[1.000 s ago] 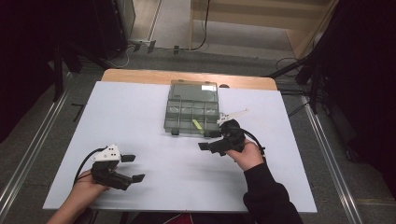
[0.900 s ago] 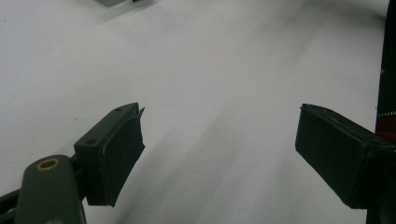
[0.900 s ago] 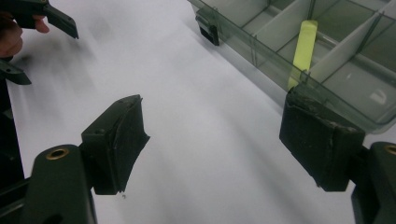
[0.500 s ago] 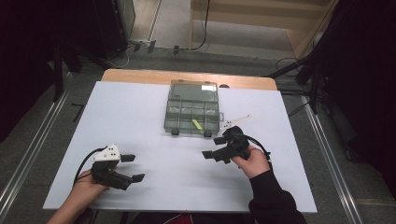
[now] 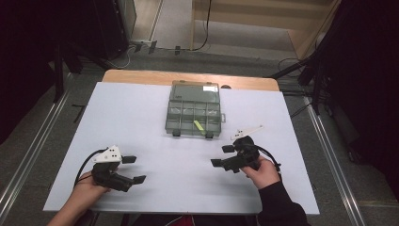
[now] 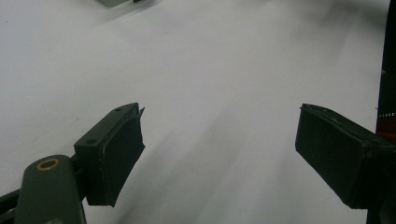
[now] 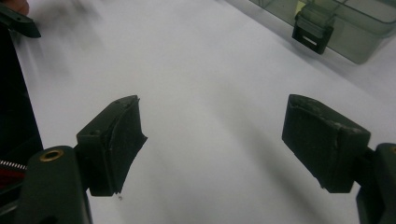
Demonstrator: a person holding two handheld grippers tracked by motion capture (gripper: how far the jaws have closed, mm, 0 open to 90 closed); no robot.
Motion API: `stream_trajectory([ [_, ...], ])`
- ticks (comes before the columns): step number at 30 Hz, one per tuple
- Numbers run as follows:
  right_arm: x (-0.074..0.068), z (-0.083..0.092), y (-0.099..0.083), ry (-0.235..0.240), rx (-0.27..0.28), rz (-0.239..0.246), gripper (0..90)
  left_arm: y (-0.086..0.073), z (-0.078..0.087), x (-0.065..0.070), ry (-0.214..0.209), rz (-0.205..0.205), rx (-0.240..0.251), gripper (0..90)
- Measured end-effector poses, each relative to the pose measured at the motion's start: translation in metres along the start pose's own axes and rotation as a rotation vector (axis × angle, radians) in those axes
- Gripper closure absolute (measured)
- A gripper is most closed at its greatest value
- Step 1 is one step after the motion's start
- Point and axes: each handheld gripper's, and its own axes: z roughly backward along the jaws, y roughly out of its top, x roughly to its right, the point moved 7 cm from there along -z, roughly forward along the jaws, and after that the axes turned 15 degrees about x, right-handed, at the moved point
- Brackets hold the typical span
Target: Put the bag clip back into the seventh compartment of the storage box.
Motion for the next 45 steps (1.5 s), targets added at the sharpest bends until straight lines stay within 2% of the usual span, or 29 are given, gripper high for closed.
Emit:
stream_trajectory([
  [8,0.002,0.011,-0.013,-0.014,0.021,0.013,20.5,0.000,0.000,0.000,0.001,-0.001,-0.002,14.8],
  [21,0.005,0.025,-0.034,-0.037,0.014,0.044,20.5,0.000,0.000,-0.001,0.005,-0.003,-0.002,14.8],
  [32,0.012,0.037,-0.050,-0.050,0.000,0.034,20.4,0.000,0.000,-0.001,0.005,-0.002,-0.002,14.8],
  [45,0.021,0.049,-0.062,-0.071,0.023,0.010,20.3,0.000,0.000,-0.001,0.005,-0.001,0.001,14.8],
])
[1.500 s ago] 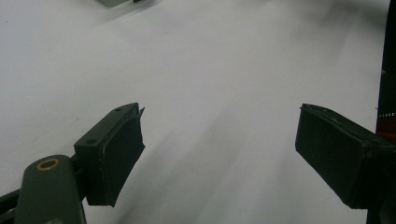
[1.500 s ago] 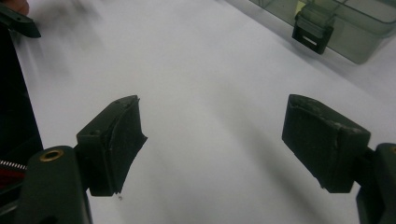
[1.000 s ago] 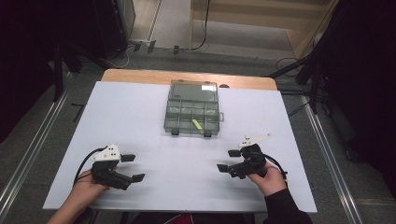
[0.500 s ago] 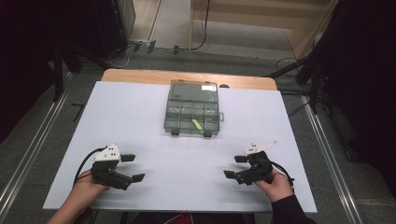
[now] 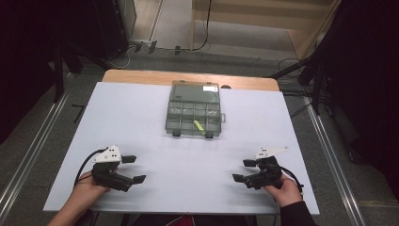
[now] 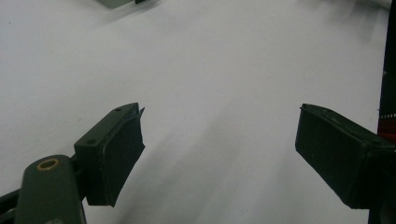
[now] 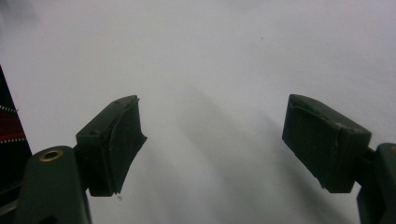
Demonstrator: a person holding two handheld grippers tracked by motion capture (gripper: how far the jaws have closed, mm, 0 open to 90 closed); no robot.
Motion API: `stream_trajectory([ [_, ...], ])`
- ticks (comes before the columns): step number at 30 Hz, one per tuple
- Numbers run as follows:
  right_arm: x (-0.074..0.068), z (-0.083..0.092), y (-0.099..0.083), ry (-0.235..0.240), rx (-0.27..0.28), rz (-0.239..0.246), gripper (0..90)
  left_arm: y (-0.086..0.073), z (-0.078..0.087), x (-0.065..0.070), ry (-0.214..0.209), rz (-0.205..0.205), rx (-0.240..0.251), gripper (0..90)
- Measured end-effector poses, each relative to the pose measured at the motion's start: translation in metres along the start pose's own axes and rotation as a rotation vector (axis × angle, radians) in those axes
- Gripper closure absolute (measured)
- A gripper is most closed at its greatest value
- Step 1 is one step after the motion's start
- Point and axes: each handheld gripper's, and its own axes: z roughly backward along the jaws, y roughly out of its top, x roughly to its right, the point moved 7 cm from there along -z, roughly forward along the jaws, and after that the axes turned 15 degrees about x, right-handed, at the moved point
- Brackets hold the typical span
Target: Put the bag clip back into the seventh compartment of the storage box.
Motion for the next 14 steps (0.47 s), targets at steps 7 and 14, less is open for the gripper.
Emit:
stream_trajectory([
  [7,0.0011,-0.0032,-0.0015,0.003,-0.008,0.000,20.3,0.0001,0.0000,0.0000,0.000,-0.001,-0.002,14.8],
  [14,0.0017,-0.0032,-0.0016,0.000,-0.006,-0.008,19.5,0.0002,-0.0004,0.0000,0.000,0.001,0.002,14.8],
])
